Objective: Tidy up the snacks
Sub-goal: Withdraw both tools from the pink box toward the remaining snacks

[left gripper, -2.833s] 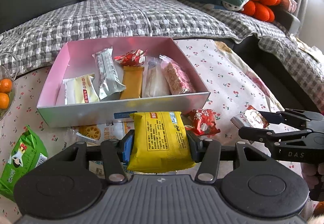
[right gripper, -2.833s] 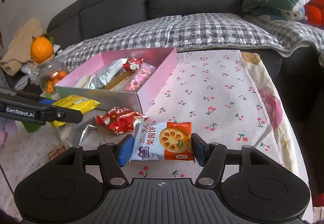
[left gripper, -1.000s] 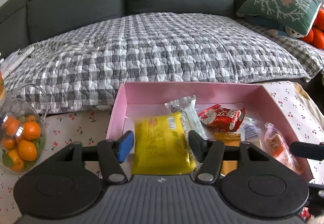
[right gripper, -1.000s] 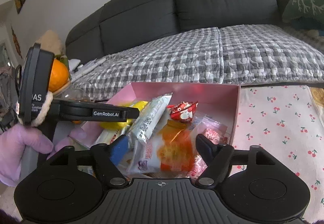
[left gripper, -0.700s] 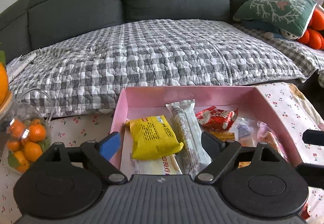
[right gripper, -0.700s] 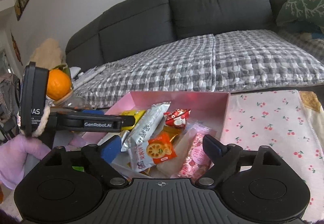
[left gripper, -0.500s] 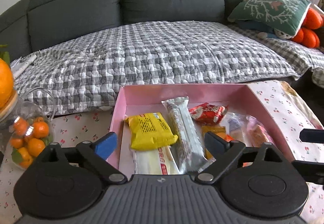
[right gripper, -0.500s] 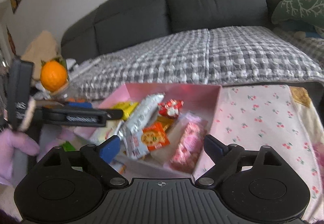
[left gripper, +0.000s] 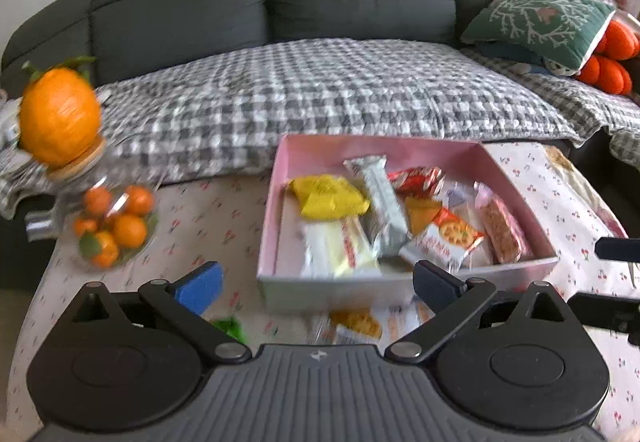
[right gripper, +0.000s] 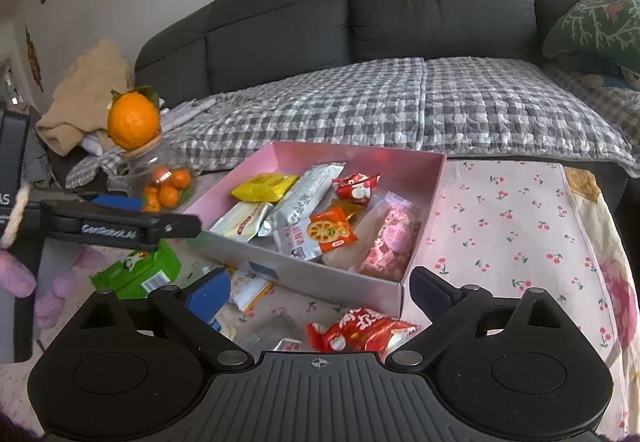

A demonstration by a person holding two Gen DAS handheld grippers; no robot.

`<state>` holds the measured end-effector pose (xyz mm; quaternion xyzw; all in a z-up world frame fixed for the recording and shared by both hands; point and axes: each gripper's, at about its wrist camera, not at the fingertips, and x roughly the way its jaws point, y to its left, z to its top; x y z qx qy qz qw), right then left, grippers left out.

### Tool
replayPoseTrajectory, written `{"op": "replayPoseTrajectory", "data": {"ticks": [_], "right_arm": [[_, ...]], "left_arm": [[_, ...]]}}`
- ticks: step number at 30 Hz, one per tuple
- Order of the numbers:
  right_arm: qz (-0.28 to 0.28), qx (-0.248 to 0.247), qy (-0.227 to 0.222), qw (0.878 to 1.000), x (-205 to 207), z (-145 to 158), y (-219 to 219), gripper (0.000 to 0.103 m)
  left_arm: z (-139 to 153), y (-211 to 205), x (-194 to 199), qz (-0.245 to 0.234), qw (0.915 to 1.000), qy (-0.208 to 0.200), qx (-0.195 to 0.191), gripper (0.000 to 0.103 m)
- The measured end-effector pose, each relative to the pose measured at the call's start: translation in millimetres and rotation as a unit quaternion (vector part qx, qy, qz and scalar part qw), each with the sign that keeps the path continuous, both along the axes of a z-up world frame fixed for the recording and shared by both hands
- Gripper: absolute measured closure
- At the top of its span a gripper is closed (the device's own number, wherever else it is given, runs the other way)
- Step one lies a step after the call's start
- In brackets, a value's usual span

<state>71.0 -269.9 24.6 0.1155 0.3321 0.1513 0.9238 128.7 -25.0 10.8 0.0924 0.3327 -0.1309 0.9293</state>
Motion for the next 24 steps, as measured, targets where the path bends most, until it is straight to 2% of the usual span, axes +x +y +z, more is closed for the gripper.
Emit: {"op": "replayPoseTrajectory", "data": {"ticks": [4,10,15,20,24], "right_arm": [[-0.004,-0.003,-0.011,1.0,-7.8,1.9,-3.7,0.002],[-0.022,-0.026,-0.019,0.999,-16.3,-1.8,-8.5,0.002],[-0.035,-0.034,-0.024,0.999,-22.5,-12.0,-16.6,0.002],[-0.04,-0.022,-0.02,0.999,-24.4,-24.0,-26.5,0.002],[-0.044,-0.026,-0.023,0.998,-26.3,-30.3,-29.5,0.002]], "left_arm": [[-1.7,6.8,-16.2,0.022,0.9997,0.002,0.011,0.001],[-11.8,17.2,-23.6,0.047,0.9985,0.017,-0.025,0.001],[-19.0,17.8,-24.1,0.048,0.9984,0.021,-0.021,0.001],[-27.7,20.7,-27.2,0.034,0.9994,0.008,0.004,0.001],[-33.5,26.3,-26.6,0.034,0.9993,0.012,-0.004,0.001]]}}
